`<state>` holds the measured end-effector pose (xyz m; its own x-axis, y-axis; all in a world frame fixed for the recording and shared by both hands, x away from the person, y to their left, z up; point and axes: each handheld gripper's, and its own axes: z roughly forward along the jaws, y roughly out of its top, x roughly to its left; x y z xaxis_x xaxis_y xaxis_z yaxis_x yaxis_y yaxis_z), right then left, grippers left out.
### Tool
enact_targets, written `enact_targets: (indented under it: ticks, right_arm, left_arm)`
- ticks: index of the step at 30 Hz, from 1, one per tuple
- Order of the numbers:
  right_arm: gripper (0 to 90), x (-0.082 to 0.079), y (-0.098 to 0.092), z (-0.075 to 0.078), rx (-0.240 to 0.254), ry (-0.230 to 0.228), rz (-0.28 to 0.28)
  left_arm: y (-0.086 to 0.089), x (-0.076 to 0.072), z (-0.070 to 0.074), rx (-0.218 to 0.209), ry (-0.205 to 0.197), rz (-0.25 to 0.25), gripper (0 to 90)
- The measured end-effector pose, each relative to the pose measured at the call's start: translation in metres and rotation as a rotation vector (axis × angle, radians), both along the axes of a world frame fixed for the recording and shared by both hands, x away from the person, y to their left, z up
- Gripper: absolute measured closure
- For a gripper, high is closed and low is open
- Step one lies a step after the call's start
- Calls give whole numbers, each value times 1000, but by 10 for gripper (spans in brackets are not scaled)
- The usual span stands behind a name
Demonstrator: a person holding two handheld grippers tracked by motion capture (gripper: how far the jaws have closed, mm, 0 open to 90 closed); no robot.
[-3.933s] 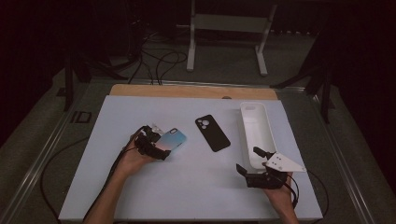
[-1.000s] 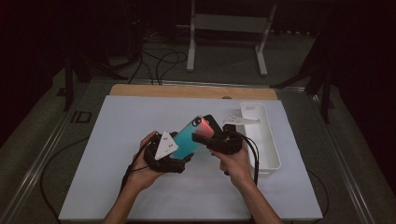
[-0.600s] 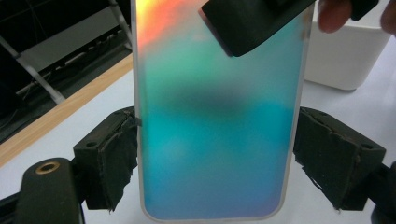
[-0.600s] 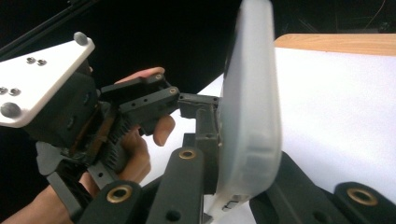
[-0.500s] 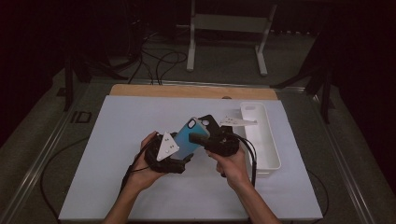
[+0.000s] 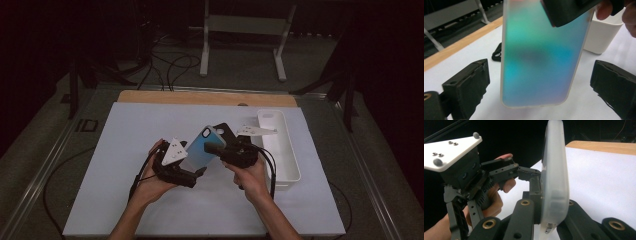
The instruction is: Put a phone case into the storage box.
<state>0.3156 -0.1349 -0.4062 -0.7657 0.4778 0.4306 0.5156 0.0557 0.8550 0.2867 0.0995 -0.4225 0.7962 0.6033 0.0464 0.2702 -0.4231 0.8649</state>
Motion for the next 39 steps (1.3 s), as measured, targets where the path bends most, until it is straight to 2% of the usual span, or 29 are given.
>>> enact_targets:
  ticks: [5,6,10,12,18,22,24,26,29,30,36,39]
  right_arm:
    - [869,0,-2,1,2,-2,2]
    - [868,-3,-3,3,0,-12,23]
    - [868,-7,-3,7,-11,-41,51]
    - [868,-8,-3,8,-16,-51,64]
    - [868,-13,3,14,-40,-117,140]
    - [868,-15,6,16,-31,-148,215]
    - [868,-16,6,17,-39,-159,229]
    - [868,-15,6,18,-48,-172,238]
    - [863,-15,5,20,-62,-182,244]
    - [862,-14,5,21,-73,-193,240]
    - [830,-10,-1,26,-70,-200,248]
    - [761,-9,-2,28,-69,-206,245]
  left_arm:
    - [4,2,1,-20,26,-10,17]
    - [6,3,1,-32,48,-24,16]
    - [9,5,0,-73,96,-62,21]
    - [9,5,-1,-78,105,-73,31]
    - [8,5,-4,-92,148,-143,99]
    - [7,4,-6,-96,170,-203,178]
    - [7,4,-6,-80,164,-211,262]
    - [8,4,-7,-78,168,-216,333]
    - [9,4,-7,-62,177,-246,384]
    - [9,4,-8,-59,179,-254,432]
    - [9,3,-7,-84,189,-301,601]
    - [8,3,-8,-101,206,-324,689]
